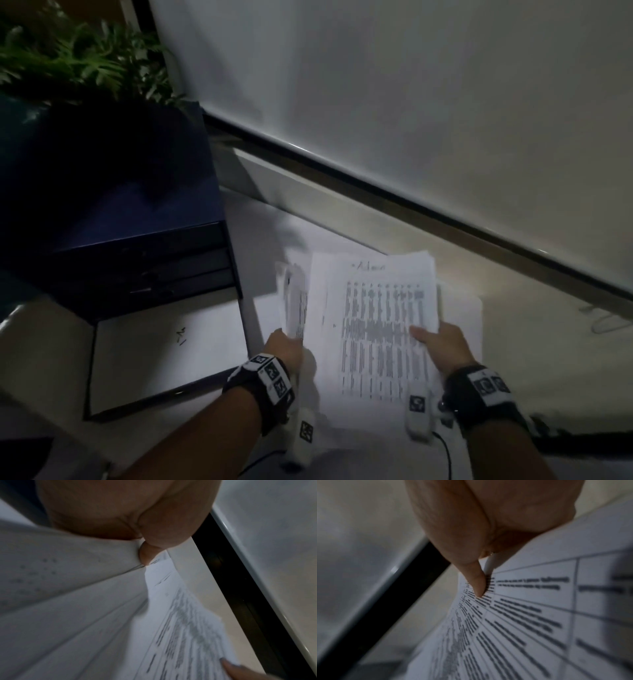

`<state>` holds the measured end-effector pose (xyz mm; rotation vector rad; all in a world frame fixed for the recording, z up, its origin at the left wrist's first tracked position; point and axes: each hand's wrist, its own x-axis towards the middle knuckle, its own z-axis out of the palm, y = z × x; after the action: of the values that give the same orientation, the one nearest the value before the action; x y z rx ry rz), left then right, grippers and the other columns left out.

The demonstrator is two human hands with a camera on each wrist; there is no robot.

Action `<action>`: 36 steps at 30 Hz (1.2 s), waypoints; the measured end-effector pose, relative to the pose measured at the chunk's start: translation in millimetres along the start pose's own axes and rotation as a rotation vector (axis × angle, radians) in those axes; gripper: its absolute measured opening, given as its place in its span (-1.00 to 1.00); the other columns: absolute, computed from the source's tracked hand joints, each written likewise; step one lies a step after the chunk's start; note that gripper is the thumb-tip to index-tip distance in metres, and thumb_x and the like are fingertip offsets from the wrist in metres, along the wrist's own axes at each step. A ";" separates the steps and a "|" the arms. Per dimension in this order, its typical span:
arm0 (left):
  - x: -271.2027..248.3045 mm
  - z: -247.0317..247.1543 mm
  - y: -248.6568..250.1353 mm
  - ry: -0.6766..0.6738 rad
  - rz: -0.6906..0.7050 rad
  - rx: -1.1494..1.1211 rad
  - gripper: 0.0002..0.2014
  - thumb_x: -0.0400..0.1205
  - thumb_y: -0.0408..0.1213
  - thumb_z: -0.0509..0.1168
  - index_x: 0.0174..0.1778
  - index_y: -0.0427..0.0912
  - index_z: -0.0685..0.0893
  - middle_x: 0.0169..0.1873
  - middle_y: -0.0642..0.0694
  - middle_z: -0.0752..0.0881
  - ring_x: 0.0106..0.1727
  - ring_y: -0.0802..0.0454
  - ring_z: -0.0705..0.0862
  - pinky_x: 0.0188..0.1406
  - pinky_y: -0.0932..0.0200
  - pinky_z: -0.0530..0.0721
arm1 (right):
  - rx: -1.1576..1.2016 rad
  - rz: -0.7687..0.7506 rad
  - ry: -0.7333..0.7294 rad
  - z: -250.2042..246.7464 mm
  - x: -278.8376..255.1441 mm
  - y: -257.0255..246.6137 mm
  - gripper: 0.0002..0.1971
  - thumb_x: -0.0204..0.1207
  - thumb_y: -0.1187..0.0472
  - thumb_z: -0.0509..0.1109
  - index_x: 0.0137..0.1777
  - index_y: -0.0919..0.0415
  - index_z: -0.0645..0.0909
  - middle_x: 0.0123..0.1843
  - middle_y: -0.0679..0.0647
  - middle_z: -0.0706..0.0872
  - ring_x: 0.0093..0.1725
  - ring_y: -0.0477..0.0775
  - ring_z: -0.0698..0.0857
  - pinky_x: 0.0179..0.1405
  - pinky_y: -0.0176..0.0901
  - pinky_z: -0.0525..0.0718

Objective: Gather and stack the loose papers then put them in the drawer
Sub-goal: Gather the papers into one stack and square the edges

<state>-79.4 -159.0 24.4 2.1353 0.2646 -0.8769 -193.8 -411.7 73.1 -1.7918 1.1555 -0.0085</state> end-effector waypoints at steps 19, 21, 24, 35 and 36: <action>17.0 0.9 3.5 0.079 0.089 -0.081 -0.78 0.69 -0.29 0.29 0.14 -0.25 0.40 0.06 -0.28 0.70 -0.11 -0.11 0.69 -0.15 0.04 0.72 | -0.593 -0.111 -0.117 105.0 14.9 29.0 -0.08 0.60 -0.15 0.37 0.76 0.22 -0.06 0.75 0.21 0.14 0.72 0.23 0.13 0.67 0.06 0.14; 14.5 -2.9 1.6 0.101 0.186 -0.116 -0.85 0.68 -0.33 0.29 0.09 -0.23 0.45 -0.13 -0.20 0.71 -0.25 -0.03 0.71 -0.32 0.08 0.74 | -0.463 -0.084 -0.089 100.3 16.8 30.3 -0.01 0.52 -0.17 0.46 0.75 0.25 0.01 0.73 0.19 0.20 0.71 0.21 0.17 0.67 0.04 0.18; -3.2 -17.6 11.1 0.128 0.407 -0.256 -0.84 0.67 -0.38 0.34 0.13 -0.23 0.55 -0.33 -0.04 0.69 -0.46 0.25 0.69 -0.56 0.35 0.58 | -0.138 -0.072 -0.087 83.0 20.2 27.9 0.08 0.31 -0.16 0.65 0.73 0.14 0.15 0.69 0.10 0.33 0.65 0.21 0.34 0.62 0.15 0.34; -42.1 -69.0 85.0 0.230 0.922 -0.476 -0.62 0.66 -0.49 0.31 0.34 -0.09 0.46 0.07 0.31 0.64 0.07 0.63 0.62 0.04 0.64 0.55 | 0.472 -0.548 0.091 37.7 -54.6 -90.1 -0.77 0.43 0.33 0.62 -0.10 -0.04 0.75 -0.18 -0.26 0.80 -0.20 -0.45 0.77 -0.24 -0.56 0.69; -40.7 -69.0 80.5 0.198 0.889 -0.523 -0.57 0.63 -0.47 0.37 0.38 -0.13 0.45 0.11 0.26 0.67 0.11 0.55 0.65 0.13 0.52 0.62 | 0.492 -0.547 0.085 40.4 -61.3 -89.5 -0.72 0.41 0.35 0.63 -0.10 -0.08 0.73 -0.19 -0.28 0.80 -0.19 -0.45 0.78 -0.22 -0.54 0.70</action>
<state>-38.6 -157.0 130.3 1.5808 -0.3203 -0.0557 -146.6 -332.8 143.3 -1.6095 0.6118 -0.6405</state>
